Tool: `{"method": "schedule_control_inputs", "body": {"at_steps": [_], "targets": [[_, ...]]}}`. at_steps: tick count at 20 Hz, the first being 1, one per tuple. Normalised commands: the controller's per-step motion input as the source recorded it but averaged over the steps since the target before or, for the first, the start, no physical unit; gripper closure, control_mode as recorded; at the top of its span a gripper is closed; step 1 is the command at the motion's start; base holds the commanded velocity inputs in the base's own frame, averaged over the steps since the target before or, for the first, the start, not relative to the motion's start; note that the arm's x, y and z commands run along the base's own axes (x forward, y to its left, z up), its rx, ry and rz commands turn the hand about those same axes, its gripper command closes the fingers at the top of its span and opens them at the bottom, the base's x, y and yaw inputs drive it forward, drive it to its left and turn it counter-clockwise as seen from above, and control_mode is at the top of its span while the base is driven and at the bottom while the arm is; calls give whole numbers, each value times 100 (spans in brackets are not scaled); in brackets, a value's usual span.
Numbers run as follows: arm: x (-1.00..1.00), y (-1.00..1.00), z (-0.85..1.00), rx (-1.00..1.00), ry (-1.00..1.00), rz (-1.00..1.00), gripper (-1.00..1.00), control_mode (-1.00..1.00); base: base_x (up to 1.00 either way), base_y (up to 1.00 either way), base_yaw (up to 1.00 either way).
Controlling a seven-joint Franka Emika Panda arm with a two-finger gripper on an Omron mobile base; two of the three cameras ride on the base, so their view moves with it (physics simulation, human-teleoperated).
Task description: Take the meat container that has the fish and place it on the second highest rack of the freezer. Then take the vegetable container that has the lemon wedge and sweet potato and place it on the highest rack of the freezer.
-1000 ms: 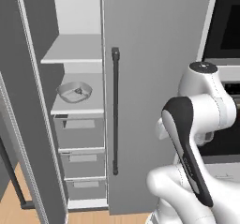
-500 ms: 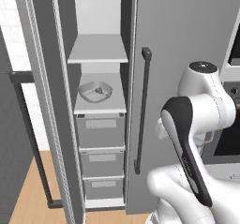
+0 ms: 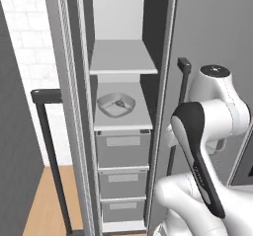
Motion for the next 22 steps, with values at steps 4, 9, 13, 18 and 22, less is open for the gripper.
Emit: {"method": "schedule_control_inputs", "body": {"at_steps": [4,9,13,18,22], "targets": [[0,0,0,0,0,0,100,100,51,34,0],[0,0,0,0,0,0,100,100,41,27,-1],[7,9,19,-7,-8,0,100,-100,24,24,-1],[-4,29,81,-34,-38,-1,100,-100,0,0,0],[-31,17,95,-34,-35,-1,100,-100,0,0,0]]}}
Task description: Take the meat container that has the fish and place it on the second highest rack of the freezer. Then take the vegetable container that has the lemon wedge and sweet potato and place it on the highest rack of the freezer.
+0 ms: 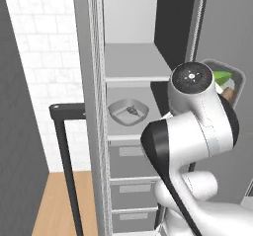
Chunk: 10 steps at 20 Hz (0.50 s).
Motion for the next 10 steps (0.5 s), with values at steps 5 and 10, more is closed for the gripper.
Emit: {"method": "schedule_control_inputs", "body": {"at_steps": [5,10], "targets": [[17,1,73,-18,-7,22,100,-100,0,0,0],[32,5,24,-12,9,52,100,-100,0,0,0]]}}
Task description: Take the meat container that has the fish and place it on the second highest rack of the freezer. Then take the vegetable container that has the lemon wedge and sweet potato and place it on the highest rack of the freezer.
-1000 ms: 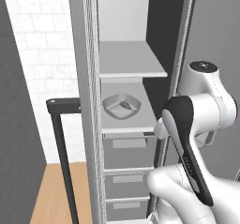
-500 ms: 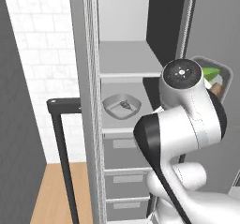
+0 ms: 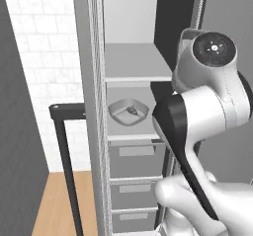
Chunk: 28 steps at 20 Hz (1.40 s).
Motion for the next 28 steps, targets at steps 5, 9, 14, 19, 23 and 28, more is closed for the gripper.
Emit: {"method": "schedule_control_inputs", "body": {"at_steps": [5,9,14,19,23,28], "targets": [[24,7,13,-8,28,49,100,-100,0,0,0],[76,-1,1,-5,37,34,100,-100,0,0,0],[100,-9,0,-1,23,20,100,-100,0,0,0],[100,0,-8,-10,20,8,100,-100,0,0,0],[100,2,-24,-15,13,0,100,-100,0,0,0],[86,0,-41,-12,1,0,100,-100,0,0,0]]}}
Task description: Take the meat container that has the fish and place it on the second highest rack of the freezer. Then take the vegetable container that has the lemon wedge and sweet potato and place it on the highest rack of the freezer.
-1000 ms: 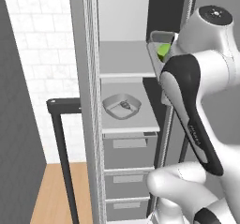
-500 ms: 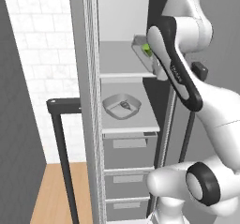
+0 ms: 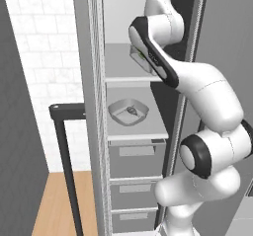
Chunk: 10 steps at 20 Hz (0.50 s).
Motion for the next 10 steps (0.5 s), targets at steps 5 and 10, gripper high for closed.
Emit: {"method": "schedule_control_inputs", "body": {"at_steps": [5,10], "targets": [[63,0,-50,-3,-3,0,100,-100,0,0,0],[57,0,-37,0,-3,0,100,-100,0,0,0]]}}
